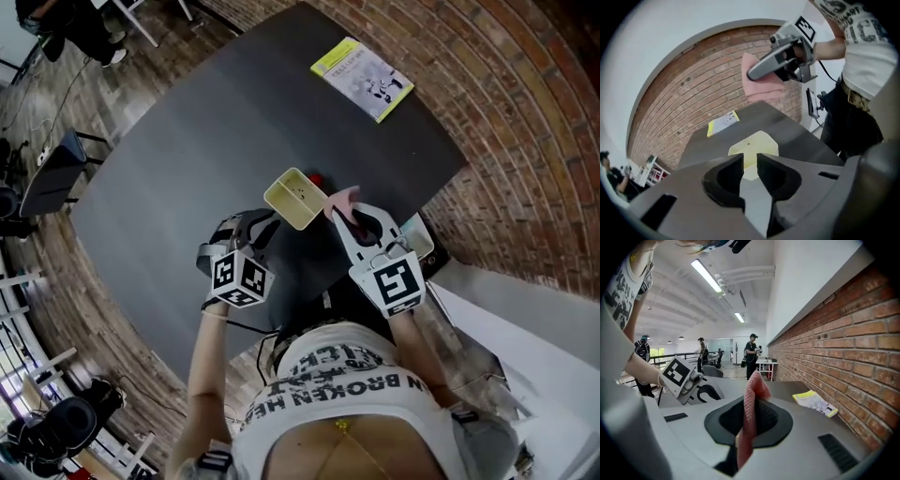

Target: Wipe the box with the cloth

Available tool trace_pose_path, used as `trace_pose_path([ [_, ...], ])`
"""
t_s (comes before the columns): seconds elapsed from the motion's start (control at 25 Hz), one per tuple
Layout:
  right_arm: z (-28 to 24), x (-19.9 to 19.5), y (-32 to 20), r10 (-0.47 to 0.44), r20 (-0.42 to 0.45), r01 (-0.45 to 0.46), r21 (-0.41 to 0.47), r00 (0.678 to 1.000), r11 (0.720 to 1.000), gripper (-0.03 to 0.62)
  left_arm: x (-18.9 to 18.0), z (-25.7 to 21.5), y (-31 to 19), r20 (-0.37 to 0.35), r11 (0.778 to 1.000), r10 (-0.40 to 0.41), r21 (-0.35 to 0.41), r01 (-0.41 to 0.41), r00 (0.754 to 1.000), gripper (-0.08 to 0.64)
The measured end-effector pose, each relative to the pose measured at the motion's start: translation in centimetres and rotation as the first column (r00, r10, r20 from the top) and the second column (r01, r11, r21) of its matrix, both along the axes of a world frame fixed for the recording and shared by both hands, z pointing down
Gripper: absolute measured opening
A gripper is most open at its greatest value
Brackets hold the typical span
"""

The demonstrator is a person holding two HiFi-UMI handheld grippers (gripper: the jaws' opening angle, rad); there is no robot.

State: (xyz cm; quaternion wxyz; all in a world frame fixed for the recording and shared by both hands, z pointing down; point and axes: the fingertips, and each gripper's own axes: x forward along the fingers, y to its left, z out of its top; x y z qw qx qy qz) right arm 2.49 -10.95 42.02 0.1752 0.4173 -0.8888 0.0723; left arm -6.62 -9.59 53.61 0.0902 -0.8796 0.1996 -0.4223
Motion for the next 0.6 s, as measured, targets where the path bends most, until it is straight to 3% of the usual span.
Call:
trace_pose_path([
  [0.08,0.5,0.7,0.2,0.021,-0.007,-0.021,-0.009,1.0,1.0,0.017,0.3,1.1,-0.2,0.103,0.995,0.096,0.024,-0.099,0.99,0.078],
  [0.16,1.1,1.3,0.5,0.039,-0.013,-0.039,-0.022,0.999,0.999,0.017,0.7,2.2,-0.1,0.207,0.977,0.2,0.035,-0.211,0.958,0.087],
  [0.36,1.9,2.9,1.1,0.089,-0.02,-0.09,-0.05,0.996,0.995,0.017,0.9,4.6,0.4,0.436,0.883,0.416,0.014,-0.468,0.798,0.091],
  [0.52,2.2,3.8,1.4,0.116,-0.022,-0.117,-0.052,0.993,0.992,0.017,1.6,6.0,0.2,0.522,0.83,0.484,-0.02,-0.557,0.703,0.091],
  [0.6,2.3,4.2,1.5,0.127,-0.026,-0.128,-0.058,0.992,0.99,0.017,2.0,6.6,0.4,0.546,0.81,0.506,-0.035,-0.585,0.668,0.091],
])
